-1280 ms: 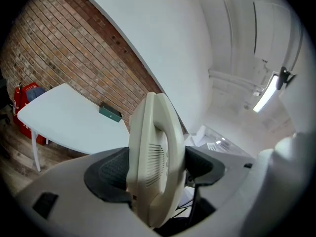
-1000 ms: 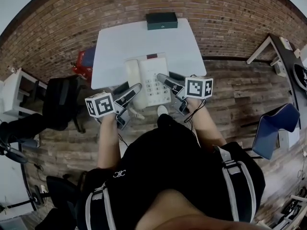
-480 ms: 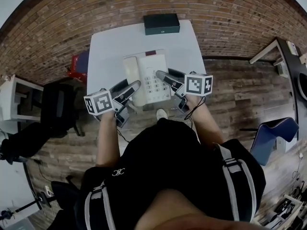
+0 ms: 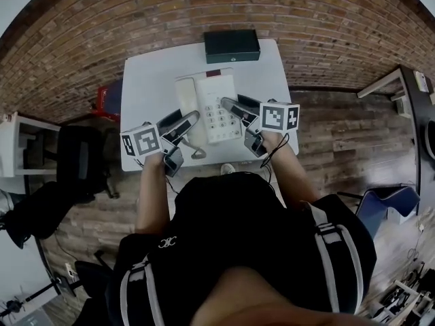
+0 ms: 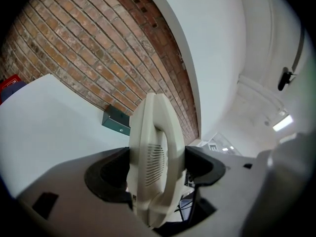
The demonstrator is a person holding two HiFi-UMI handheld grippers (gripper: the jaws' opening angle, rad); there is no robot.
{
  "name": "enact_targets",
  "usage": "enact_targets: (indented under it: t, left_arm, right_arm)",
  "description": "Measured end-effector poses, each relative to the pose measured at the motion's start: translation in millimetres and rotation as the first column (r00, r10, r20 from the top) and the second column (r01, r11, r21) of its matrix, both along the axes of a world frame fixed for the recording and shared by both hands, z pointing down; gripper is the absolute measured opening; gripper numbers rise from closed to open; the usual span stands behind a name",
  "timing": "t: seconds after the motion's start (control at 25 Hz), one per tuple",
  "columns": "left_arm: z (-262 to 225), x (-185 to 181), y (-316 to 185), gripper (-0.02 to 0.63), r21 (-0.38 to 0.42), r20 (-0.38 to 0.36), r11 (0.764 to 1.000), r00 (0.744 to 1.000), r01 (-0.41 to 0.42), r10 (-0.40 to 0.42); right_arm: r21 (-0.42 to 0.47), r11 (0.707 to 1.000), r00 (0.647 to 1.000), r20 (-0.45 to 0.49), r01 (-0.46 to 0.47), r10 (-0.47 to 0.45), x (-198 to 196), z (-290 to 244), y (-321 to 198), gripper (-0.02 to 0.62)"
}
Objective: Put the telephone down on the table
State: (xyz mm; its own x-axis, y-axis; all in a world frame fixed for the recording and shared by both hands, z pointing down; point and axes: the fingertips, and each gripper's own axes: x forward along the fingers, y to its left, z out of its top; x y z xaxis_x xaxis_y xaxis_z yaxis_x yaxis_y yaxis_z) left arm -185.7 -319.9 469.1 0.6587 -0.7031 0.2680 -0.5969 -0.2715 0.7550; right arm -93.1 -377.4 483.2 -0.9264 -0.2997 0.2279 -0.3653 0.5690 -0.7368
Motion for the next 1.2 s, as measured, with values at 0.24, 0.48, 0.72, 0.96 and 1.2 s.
enact_targets:
  t: [0.24, 0.48, 0.72, 0.96, 1.2]
  left_arm:
    - [23.5, -17.9, -27.4, 0.348, -0.046, 0.001, 0.998, 0.999, -0.034, 0.034]
    - [60.5, -35.5, -57.5, 0.347, -0.121, 0.005, 0.988, 0.996, -0.093, 0.094]
    - [102.6, -41.7, -83.2, 0.345, -0.186, -0.016, 0.975, 0.993, -0.122, 0.121]
    - [146.0, -36.7, -102.7, 0.345, -0.254, -0.067, 0.958, 0.99, -0.136, 0.123]
    - [179.1, -29.5, -114.6, 0.342, -0.299, -0.076, 0.942, 0.988, -0.148, 0.131]
  right_arm:
    - [-0.039, 0.999, 0.999, -0.003, -0.035, 0.035, -15.6, 25.7, -23.7, 0.216]
    - [-0.094, 0.992, 0.997, -0.015, -0.081, 0.079, -31.2, 64.3, -48.3, 0.216]
    - [-0.161, 0.981, 0.993, -0.046, -0.112, 0.106, -35.6, 108.2, -70.1, 0.217]
    - [-0.198, 0.971, 0.988, -0.101, -0.135, 0.117, -29.2, 147.5, -89.3, 0.216]
    - [-0.253, 0.953, 0.983, -0.118, -0.169, 0.143, -20.3, 182.9, -97.4, 0.216]
